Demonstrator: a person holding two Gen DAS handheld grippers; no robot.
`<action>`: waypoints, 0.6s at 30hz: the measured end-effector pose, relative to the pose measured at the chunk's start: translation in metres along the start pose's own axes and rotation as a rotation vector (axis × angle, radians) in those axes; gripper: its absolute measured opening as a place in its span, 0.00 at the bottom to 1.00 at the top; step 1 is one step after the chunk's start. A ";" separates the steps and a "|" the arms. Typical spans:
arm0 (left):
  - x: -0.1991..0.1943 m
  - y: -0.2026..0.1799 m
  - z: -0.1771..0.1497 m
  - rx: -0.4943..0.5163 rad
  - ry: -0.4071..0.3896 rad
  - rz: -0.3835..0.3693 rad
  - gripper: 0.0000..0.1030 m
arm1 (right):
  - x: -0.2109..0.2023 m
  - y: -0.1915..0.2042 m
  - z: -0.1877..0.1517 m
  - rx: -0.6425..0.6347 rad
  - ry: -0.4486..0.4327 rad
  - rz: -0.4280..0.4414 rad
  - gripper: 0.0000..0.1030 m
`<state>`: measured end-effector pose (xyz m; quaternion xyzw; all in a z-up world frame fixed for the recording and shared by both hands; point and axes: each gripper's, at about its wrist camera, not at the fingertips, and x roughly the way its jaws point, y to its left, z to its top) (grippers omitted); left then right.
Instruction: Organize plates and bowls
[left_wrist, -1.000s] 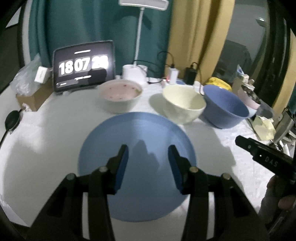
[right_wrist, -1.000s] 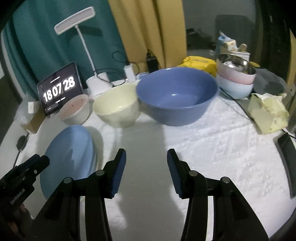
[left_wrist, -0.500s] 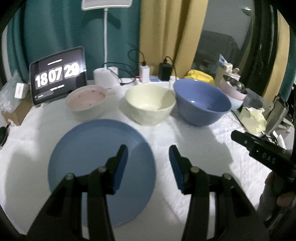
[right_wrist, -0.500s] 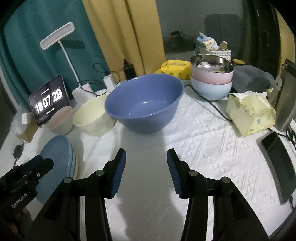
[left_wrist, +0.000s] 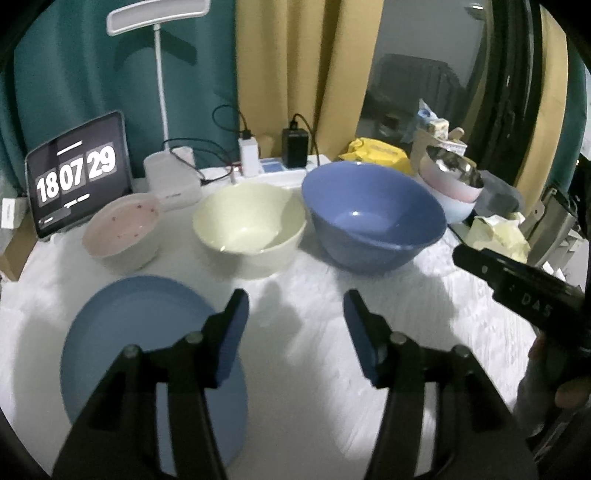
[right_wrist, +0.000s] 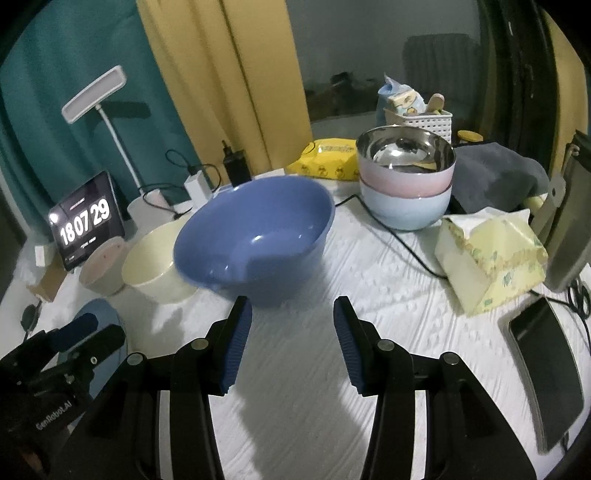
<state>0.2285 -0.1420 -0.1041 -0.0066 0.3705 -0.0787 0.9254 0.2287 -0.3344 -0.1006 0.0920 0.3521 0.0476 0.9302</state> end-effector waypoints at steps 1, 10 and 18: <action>0.003 -0.002 0.002 0.000 -0.001 -0.002 0.54 | 0.002 -0.002 0.003 0.002 -0.003 0.000 0.47; 0.021 -0.020 0.022 -0.001 -0.018 -0.046 0.55 | 0.025 -0.015 0.027 0.011 -0.022 -0.003 0.48; 0.041 -0.025 0.032 -0.022 -0.011 -0.054 0.55 | 0.051 -0.025 0.029 0.014 0.008 -0.013 0.48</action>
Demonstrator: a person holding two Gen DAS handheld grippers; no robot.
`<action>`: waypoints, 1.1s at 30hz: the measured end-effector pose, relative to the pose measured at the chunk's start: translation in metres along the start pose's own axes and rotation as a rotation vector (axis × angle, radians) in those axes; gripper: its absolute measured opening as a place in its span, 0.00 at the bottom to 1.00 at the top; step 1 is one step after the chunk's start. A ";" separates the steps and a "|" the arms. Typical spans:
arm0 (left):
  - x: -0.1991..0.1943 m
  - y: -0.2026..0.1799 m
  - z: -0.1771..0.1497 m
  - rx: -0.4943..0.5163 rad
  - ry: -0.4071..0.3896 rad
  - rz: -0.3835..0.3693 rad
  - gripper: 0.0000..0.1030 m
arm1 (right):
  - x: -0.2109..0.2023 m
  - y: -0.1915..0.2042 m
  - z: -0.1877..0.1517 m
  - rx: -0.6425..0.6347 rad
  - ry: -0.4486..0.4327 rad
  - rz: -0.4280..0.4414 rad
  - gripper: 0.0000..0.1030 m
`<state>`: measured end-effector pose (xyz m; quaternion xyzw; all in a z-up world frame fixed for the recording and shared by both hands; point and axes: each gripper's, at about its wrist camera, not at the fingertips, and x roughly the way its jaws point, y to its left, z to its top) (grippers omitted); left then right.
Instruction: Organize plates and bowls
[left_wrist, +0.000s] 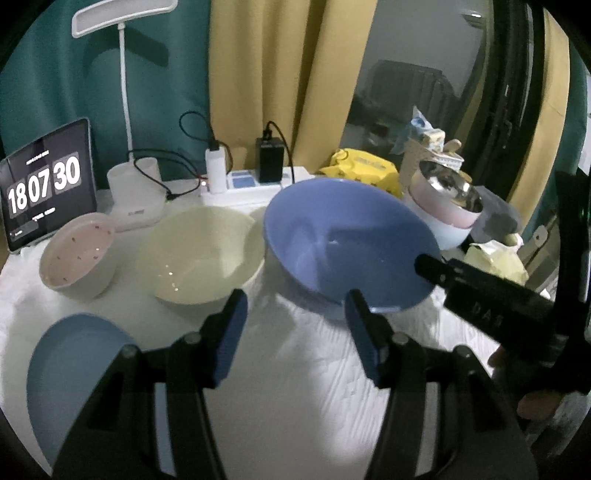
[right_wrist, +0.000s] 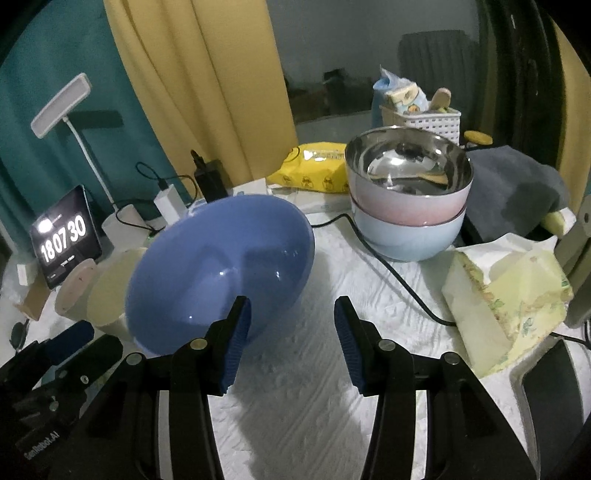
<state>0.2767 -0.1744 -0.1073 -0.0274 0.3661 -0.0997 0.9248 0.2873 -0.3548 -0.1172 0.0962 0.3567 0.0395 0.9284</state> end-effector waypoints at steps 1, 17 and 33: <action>0.002 -0.001 0.001 -0.001 0.001 -0.003 0.55 | 0.003 0.000 -0.001 -0.002 0.004 -0.002 0.48; 0.035 -0.018 -0.001 0.089 0.022 0.061 0.51 | 0.029 -0.011 -0.016 0.011 0.068 -0.013 0.32; 0.021 -0.013 -0.007 0.090 0.039 0.049 0.25 | 0.006 0.005 -0.017 -0.019 0.048 0.005 0.16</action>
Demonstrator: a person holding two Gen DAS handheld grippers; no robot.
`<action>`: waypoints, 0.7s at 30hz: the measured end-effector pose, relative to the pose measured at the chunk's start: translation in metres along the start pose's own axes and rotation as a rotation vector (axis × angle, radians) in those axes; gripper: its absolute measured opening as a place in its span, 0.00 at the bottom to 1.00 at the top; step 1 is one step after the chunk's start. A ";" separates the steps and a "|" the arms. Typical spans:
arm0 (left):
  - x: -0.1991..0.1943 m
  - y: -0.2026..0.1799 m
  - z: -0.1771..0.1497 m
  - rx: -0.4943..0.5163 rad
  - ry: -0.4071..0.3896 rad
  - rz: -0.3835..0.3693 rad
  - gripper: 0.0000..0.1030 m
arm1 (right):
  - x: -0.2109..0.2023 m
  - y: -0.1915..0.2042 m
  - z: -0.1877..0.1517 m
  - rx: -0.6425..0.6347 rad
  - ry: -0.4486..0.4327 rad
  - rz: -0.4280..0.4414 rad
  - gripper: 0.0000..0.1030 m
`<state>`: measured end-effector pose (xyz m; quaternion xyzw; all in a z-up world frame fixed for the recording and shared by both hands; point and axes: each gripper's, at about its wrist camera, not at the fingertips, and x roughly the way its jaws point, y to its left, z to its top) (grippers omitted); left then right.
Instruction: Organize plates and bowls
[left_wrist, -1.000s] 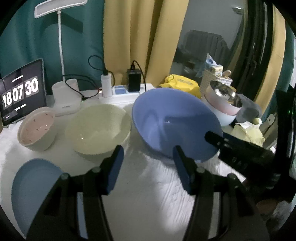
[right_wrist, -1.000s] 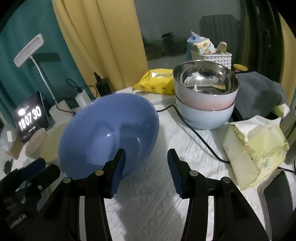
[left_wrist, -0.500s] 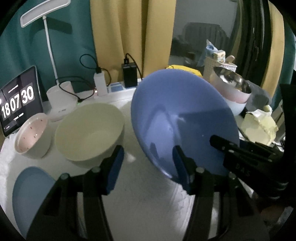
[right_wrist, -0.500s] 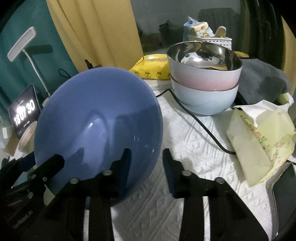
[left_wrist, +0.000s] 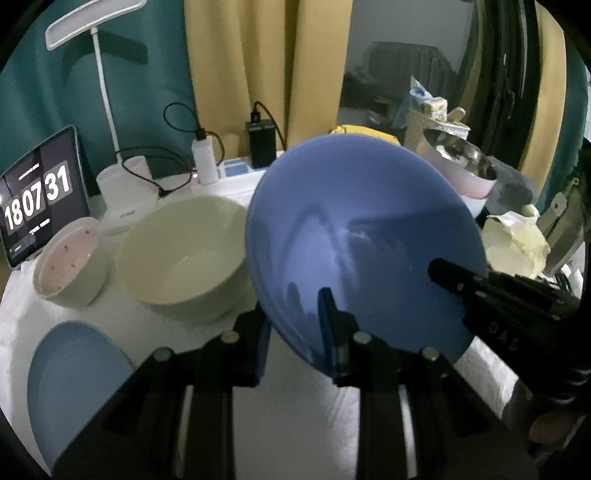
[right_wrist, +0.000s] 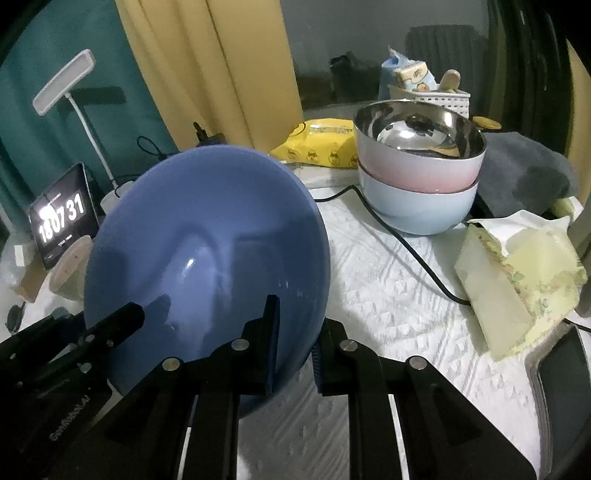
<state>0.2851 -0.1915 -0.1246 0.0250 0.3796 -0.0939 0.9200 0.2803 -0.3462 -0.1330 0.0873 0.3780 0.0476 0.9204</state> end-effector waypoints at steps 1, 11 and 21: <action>-0.002 0.000 -0.001 0.000 0.000 -0.001 0.25 | -0.003 0.001 -0.001 0.000 -0.002 0.000 0.16; -0.033 0.006 -0.016 -0.004 -0.017 -0.018 0.25 | -0.032 0.014 -0.012 -0.006 -0.019 -0.011 0.16; -0.061 0.010 -0.039 -0.008 -0.024 -0.025 0.25 | -0.062 0.028 -0.031 -0.010 -0.012 -0.012 0.16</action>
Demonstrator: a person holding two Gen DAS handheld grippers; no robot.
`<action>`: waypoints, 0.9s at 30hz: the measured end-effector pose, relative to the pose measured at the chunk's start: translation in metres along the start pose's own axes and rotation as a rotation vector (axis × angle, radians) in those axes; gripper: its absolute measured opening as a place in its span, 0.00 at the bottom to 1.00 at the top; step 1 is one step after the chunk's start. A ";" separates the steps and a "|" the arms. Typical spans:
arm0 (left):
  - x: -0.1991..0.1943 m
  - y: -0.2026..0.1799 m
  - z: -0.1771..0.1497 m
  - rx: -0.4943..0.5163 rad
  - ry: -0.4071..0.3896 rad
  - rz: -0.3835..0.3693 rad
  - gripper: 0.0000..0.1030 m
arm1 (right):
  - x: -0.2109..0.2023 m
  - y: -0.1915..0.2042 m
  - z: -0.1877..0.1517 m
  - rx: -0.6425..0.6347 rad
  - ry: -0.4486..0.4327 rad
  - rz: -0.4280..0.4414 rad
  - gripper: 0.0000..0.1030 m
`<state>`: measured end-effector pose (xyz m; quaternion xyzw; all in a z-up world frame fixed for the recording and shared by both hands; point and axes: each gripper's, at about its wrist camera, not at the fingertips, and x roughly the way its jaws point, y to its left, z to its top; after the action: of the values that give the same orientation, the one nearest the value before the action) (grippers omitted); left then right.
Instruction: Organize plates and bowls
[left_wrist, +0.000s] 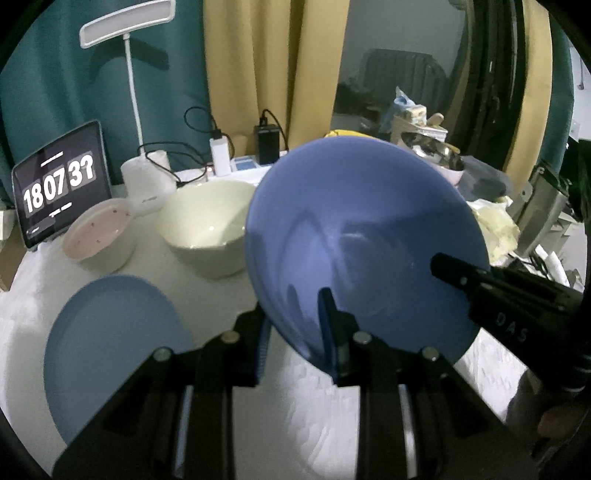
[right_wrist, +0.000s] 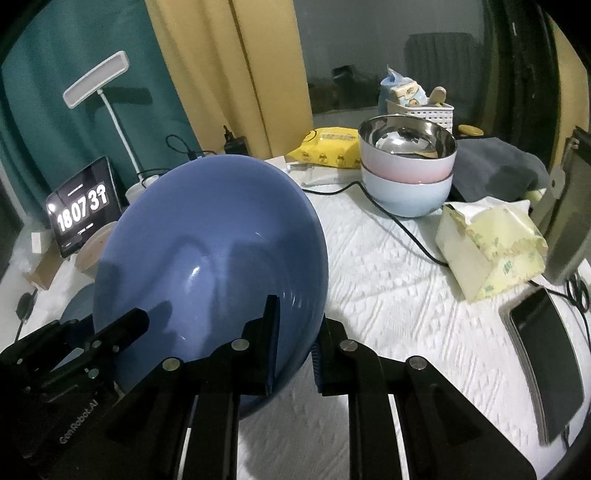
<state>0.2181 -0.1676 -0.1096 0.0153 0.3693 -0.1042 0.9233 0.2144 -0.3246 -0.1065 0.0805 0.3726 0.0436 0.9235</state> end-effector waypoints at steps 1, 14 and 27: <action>-0.002 0.001 -0.002 -0.001 0.000 -0.001 0.25 | -0.002 0.001 -0.002 0.001 0.002 0.001 0.16; -0.031 0.015 -0.036 -0.018 0.023 -0.009 0.25 | -0.026 0.022 -0.034 -0.006 0.045 0.014 0.17; -0.044 0.027 -0.059 -0.035 0.061 -0.017 0.26 | -0.034 0.033 -0.055 0.015 0.083 0.008 0.17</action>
<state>0.1523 -0.1275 -0.1240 -0.0010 0.3990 -0.1049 0.9109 0.1508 -0.2904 -0.1160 0.0873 0.4107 0.0480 0.9063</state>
